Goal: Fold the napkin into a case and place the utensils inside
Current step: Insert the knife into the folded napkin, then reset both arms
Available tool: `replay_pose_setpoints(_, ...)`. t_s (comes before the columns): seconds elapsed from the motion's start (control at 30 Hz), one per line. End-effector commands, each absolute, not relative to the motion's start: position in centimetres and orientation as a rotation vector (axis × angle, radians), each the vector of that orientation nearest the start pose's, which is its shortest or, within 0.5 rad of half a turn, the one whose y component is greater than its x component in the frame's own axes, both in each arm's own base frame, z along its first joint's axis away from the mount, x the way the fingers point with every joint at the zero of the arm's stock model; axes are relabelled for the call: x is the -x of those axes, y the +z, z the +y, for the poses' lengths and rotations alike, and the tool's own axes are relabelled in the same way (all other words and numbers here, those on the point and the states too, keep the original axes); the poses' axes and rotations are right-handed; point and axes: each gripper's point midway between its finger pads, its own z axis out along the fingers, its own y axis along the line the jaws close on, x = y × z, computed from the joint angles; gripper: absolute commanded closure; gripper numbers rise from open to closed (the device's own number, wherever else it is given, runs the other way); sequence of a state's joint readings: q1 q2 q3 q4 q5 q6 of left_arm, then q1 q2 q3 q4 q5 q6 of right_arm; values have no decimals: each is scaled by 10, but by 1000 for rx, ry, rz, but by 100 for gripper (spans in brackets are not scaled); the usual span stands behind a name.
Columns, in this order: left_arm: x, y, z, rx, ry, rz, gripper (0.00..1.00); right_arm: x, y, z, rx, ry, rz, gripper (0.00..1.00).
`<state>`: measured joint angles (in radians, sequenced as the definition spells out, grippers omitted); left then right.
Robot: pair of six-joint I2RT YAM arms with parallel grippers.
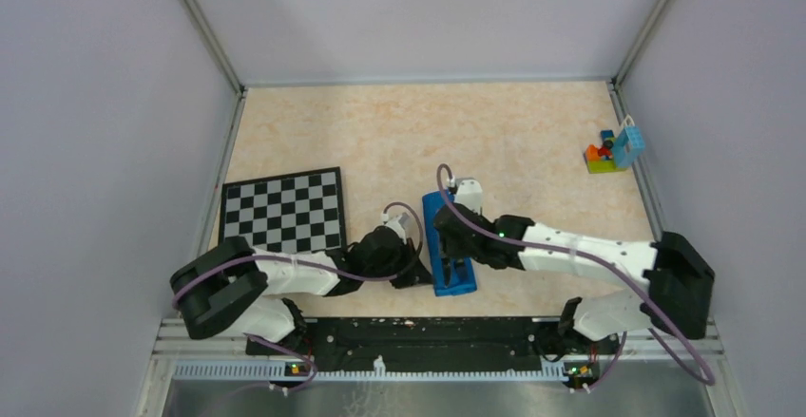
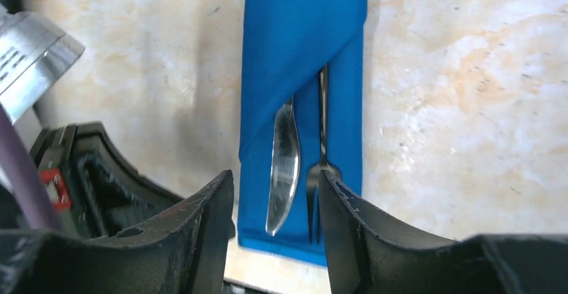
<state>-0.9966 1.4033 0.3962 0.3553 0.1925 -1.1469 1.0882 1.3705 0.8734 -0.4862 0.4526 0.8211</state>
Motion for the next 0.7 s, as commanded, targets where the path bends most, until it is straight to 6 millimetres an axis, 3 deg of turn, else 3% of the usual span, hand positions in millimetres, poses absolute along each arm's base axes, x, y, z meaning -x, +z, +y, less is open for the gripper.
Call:
replay_pose_setpoints(0.0,-132,87,-330,7,-1306,2460,96,-181,148,236,178,324,2394,50)
replay_pose_setpoints(0.07,-133,113,-330,-30,-1327,2406,91,-178,174,214,185,302,2344,46)
replay_pose_setpoints(0.17,-146,186,-325,-108,-1314,2239,79,-178,233,180,210,297,2214,44)
replay_pose_setpoints(0.23,-155,232,-311,-170,-1227,2137,67,-175,288,157,212,344,2082,38)
replay_pose_setpoints(0.3,-167,292,-293,-179,-1153,1984,53,-172,346,134,202,402,1929,29)
replay_pose_setpoints(0.47,-173,436,-237,-191,-1029,1642,25,-151,479,76,108,575,1560,27)
replay_pose_setpoints(0.53,-174,478,-214,-180,-963,1555,5,-146,508,59,87,574,1493,26)
replay_pose_setpoints(0.57,-171,505,-202,-174,-952,1497,2,-144,520,52,76,577,1466,26)
replay_pose_setpoints(0.67,-166,544,-181,-179,-912,1396,1,-140,544,37,42,582,1395,26)
